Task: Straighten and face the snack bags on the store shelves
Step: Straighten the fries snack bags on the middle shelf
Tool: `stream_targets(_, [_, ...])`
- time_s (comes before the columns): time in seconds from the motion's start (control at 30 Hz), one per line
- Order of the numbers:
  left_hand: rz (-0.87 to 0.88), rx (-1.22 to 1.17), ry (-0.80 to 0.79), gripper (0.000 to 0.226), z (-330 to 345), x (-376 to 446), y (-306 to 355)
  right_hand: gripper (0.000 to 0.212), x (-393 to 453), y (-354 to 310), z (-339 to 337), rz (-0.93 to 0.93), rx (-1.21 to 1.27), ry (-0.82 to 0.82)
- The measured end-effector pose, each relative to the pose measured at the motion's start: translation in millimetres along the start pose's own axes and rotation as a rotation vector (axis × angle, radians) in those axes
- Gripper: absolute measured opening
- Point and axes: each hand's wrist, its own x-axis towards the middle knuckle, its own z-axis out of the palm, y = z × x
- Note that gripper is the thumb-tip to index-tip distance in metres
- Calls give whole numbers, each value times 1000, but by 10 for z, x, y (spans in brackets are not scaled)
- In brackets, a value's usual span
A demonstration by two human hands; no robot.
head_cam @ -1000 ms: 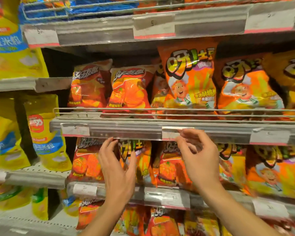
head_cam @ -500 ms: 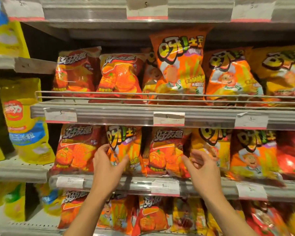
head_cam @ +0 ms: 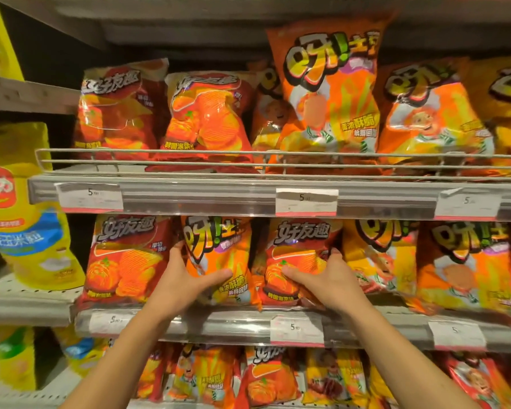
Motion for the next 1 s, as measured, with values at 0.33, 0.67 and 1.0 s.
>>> stream_targets(0.33, [-63, -118, -51, 102, 57, 64, -145, 129, -41, -70, 113, 18, -31, -14])
stream_targets(0.67, [39, -177, 61, 73, 55, -93, 95, 112, -178, -158, 47, 24, -32, 135])
stream_targets(1.0, [0, -98, 44, 77, -255, -351, 213, 87, -320, -256, -4, 50, 78, 17])
